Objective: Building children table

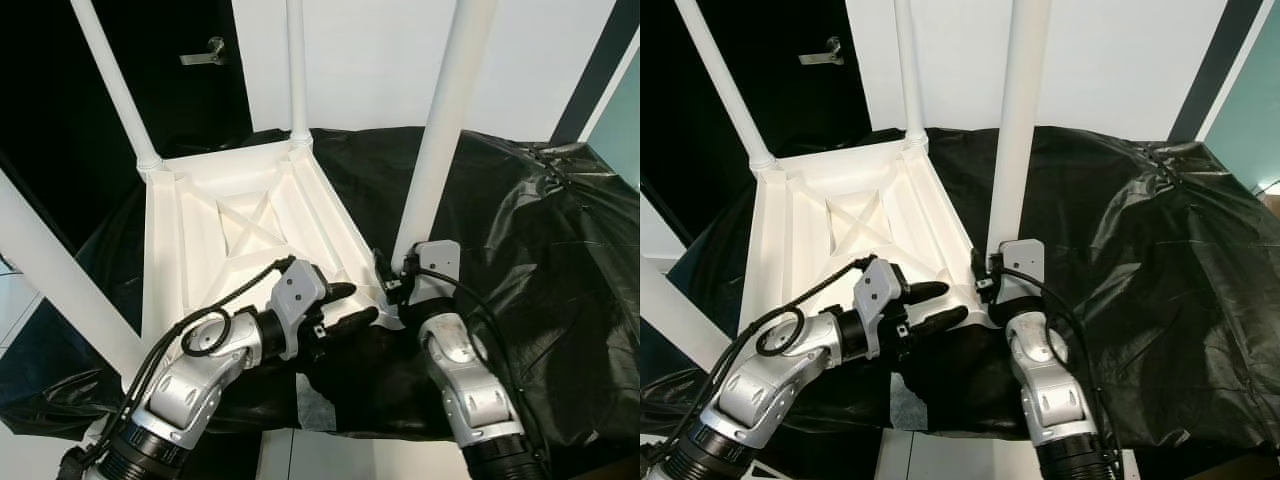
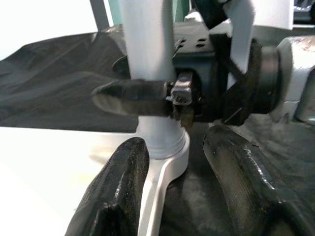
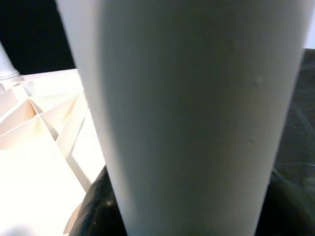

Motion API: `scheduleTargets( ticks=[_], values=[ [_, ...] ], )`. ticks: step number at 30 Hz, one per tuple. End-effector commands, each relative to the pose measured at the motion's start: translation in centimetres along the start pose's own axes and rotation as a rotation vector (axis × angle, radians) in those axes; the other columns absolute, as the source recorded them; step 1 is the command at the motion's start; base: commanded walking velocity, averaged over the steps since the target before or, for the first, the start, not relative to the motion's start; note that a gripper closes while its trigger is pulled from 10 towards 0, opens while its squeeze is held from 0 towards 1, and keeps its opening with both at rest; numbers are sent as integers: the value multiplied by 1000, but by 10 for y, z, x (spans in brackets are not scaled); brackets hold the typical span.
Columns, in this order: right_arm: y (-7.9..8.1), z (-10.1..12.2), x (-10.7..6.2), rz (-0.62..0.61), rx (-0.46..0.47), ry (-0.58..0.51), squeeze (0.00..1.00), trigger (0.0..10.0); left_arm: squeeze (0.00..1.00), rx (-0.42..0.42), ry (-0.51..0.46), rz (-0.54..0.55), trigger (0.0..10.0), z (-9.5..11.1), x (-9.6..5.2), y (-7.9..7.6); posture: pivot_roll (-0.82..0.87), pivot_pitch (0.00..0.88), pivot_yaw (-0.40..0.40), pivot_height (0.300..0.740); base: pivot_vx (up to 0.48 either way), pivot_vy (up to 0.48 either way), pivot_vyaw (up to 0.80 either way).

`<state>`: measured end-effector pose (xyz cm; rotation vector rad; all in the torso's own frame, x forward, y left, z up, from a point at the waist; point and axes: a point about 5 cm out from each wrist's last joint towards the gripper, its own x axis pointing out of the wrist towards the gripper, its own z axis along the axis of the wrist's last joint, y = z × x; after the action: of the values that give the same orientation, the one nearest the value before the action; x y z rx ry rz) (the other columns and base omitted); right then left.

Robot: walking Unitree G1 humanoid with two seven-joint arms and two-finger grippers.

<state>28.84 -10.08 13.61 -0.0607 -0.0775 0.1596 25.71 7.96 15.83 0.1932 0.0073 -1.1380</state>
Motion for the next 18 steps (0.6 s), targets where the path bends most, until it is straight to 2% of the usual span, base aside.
scheduleTargets(
  ticks=[1, 3, 4, 5, 6, 9, 10, 15, 18],
  values=[
    [5, -19, -5, 2, 5, 104, 0, 0, 0, 10, 12, -74, 10000, 0, -3, -3, 13, 0, 1, 740, 0, 0, 0],
    [4, -19, -6, -11, 4, 106, 0, 0, 0, 11, 12, -73, 10000, -1, -3, -3, 14, 0, 0, 740, 0, 0, 0],
    [4, -18, -6, -14, 1, 105, 0, 3686, 0, 11, 13, -72, 10000, -1, -3, -3, 13, 0, 0, 740, 0, 0, 0],
    [4, -18, -6, -14, 1, 105, 0, 3686, 0, 11, 13, -72, 10000, -1, -3, -3, 13, 0, 0, 740, 0, 0, 0],
    [3, -18, -6, -19, 3, 104, 0, 10000, 0, 11, 13, -71, 10000, -1, -2, -3, 15, 0, -2, 740, 0, 0, 0],
    [3, -16, -6, -19, 7, 97, 0, 10000, 0, 11, 12, -70, 10000, -1, -2, -3, 15, 0, -2, 740, 0, 0, 0],
    [0, -14, -6, -20, 6, 82, 1000, 10000, 0, 10, 12, -68, 10000, -1, -1, -4, 16, 0, -4, 740, 0, 0, 0],
    [-7, -9, -7, 4, 0, 46, 1000, 10000, 0, 9, 13, -66, 10000, -1, 0, -4, 14, 0, -5, 740, 0, 0, 0],
    [-20, -4, -13, 95, -5, -1, 1000, 10000, 0, 8, 15, -67, 10000, -1, 0, -5, 13, 0, -3, 740, 0, 0, 0]
  ],
)
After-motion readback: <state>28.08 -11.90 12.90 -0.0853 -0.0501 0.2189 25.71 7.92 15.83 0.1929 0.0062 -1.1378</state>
